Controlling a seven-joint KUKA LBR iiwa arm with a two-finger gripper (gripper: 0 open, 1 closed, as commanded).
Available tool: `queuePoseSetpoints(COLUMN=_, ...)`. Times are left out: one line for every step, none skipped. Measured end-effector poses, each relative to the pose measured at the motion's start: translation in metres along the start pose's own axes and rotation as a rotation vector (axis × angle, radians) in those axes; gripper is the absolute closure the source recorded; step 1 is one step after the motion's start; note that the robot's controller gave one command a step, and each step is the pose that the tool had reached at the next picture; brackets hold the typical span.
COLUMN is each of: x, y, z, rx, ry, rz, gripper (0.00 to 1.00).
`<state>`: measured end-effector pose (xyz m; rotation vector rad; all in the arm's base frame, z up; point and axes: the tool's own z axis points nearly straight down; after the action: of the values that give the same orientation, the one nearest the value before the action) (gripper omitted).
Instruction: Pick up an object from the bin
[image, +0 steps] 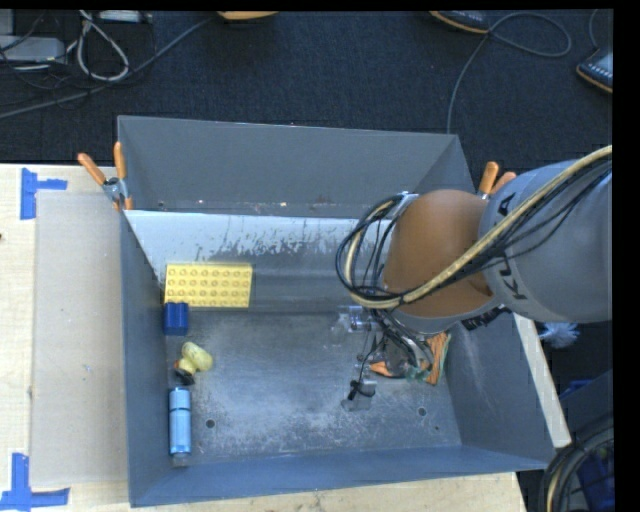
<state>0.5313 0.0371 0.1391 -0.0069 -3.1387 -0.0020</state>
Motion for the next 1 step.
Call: queuePoseSetpoints(x=0.0000, y=0.0000, z=0.0000, rx=0.000, ry=0.000, rz=0.000, gripper=0.00)
